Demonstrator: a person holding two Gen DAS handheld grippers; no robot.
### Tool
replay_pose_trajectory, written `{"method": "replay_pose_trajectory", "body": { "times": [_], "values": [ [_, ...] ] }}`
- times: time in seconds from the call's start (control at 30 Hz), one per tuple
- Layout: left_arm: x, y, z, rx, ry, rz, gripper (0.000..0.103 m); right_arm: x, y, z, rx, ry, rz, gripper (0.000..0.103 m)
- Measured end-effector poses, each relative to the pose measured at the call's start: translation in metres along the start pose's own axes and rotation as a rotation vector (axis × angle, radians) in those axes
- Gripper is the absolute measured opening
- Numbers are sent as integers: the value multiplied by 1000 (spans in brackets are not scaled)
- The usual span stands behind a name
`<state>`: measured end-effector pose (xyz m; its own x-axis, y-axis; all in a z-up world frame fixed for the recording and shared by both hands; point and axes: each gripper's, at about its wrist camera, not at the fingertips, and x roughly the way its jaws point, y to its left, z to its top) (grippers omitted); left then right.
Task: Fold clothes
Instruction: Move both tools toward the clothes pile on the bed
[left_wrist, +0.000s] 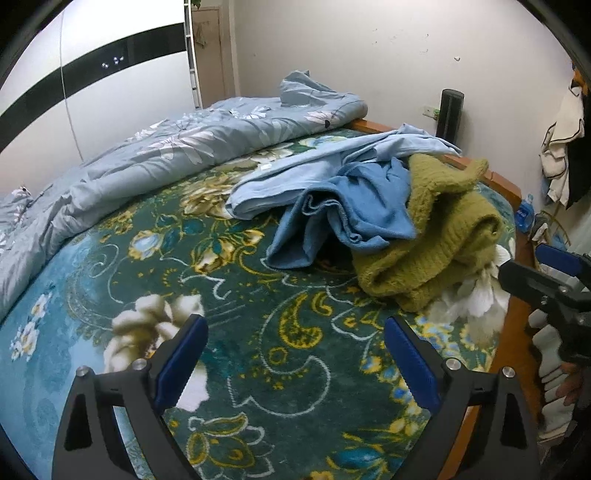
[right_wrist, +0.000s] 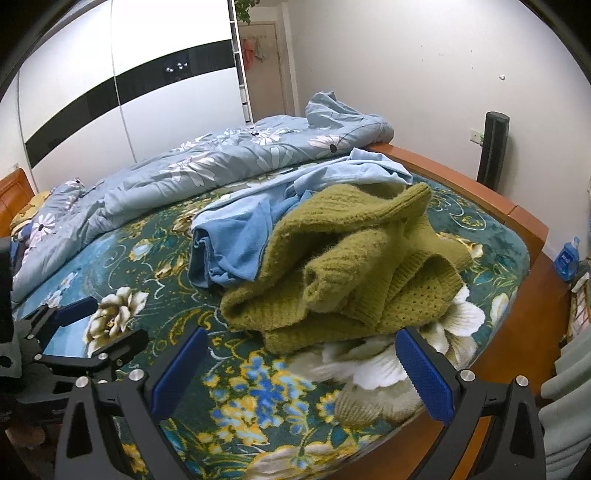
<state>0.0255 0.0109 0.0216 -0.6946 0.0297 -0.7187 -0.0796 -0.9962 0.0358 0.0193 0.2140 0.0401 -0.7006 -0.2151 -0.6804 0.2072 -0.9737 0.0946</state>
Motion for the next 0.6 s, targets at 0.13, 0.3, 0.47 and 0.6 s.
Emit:
{"method": "replay_pose_trajectory", "body": {
  "times": [0.13, 0.3, 0.47, 0.6],
  "values": [
    [-3, 4, -1, 1, -38, 20, 96, 3, 1, 0, -10, 3, 19, 103],
    [-4, 12, 0, -45, -53, -7, 96, 5, 2, -2, -15, 0, 31, 103],
    [2, 15, 1, -52, -36, -40, 96, 13, 3, -4, -23, 21, 29, 103],
    [-1, 24, -1, -45, -41, -60, 96, 3, 0, 0, -39, -8, 76, 103]
  ]
}}
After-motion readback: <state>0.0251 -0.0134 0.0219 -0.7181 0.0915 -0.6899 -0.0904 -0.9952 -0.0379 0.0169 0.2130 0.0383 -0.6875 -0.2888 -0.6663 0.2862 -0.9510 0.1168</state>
